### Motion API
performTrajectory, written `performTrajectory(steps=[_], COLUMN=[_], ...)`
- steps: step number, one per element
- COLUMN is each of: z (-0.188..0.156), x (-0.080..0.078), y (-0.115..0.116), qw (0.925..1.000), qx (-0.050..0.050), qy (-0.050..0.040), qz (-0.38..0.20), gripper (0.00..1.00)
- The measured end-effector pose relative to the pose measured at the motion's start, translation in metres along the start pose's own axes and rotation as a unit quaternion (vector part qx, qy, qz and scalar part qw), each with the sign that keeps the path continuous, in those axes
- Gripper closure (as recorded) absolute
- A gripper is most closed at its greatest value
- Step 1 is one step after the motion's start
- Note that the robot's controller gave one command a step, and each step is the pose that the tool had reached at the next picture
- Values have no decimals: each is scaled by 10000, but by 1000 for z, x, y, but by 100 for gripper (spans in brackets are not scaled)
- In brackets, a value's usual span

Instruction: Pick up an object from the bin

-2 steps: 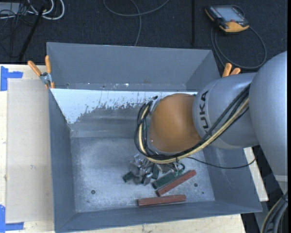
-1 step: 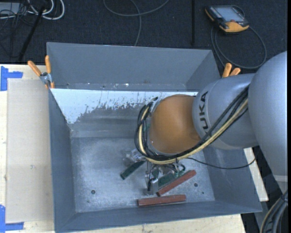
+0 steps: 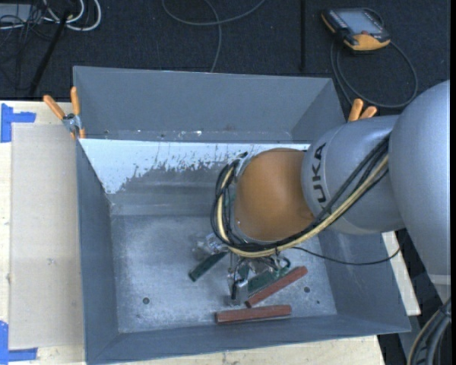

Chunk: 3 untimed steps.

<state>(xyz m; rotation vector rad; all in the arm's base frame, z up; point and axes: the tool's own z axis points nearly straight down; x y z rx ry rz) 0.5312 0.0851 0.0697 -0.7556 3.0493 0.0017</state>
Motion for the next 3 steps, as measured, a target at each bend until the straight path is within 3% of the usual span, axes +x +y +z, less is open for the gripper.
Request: performTrajectory(steps=[1, 2, 3], z=[-1, -1, -176], x=[-22, -22, -17], y=[-37, -37, -17], qw=[9897, 9897, 9902], qx=[7, 6, 14], qy=[-11, -11, -28], qz=[-1432, -1429, -1394], gripper=[100, 100, 100])
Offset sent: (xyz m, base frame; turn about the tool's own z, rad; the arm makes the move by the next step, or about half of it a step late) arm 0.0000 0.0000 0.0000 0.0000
